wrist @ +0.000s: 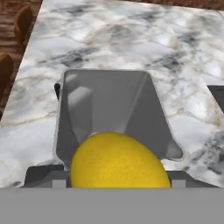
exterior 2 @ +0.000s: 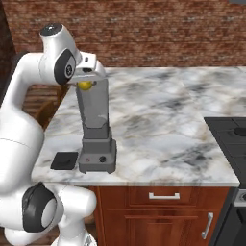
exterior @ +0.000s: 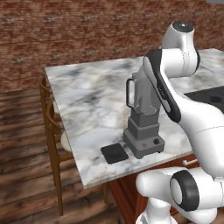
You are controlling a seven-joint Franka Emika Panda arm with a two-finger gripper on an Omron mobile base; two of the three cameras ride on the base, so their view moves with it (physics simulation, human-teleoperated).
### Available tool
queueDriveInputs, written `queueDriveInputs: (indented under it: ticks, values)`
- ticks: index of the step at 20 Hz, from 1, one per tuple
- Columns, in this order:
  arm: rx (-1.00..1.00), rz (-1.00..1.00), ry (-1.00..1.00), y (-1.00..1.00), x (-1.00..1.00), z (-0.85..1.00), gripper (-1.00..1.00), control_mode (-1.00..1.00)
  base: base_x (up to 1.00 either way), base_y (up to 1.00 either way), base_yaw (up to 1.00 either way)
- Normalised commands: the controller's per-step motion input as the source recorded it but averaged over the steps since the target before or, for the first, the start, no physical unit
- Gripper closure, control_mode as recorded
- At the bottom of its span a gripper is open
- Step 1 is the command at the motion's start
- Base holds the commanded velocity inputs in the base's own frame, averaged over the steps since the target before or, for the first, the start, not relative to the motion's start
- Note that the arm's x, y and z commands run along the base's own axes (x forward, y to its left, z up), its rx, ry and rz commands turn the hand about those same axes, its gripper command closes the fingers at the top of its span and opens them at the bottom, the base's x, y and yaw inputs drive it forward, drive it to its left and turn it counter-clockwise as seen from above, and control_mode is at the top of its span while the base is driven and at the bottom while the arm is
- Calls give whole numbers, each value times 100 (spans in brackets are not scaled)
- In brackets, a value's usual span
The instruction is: Grab the lemon and onion from the fridge, place them in the blender, close the lid, and turn on the blender to create a marinade.
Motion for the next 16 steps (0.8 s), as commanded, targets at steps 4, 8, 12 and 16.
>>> queueDriveInputs:
  ticks: [4,8,12,16]
  values:
    - [-1,0,10,-20,31,0,100,-100,0,0,0]
    - [-9,0,3,3,11,-16,100,-100,0,0,0]
    - [-12,0,1,24,12,-30,100,-100,0,0,0]
    - [-9,0,0,25,12,-31,100,-100,0,0,0]
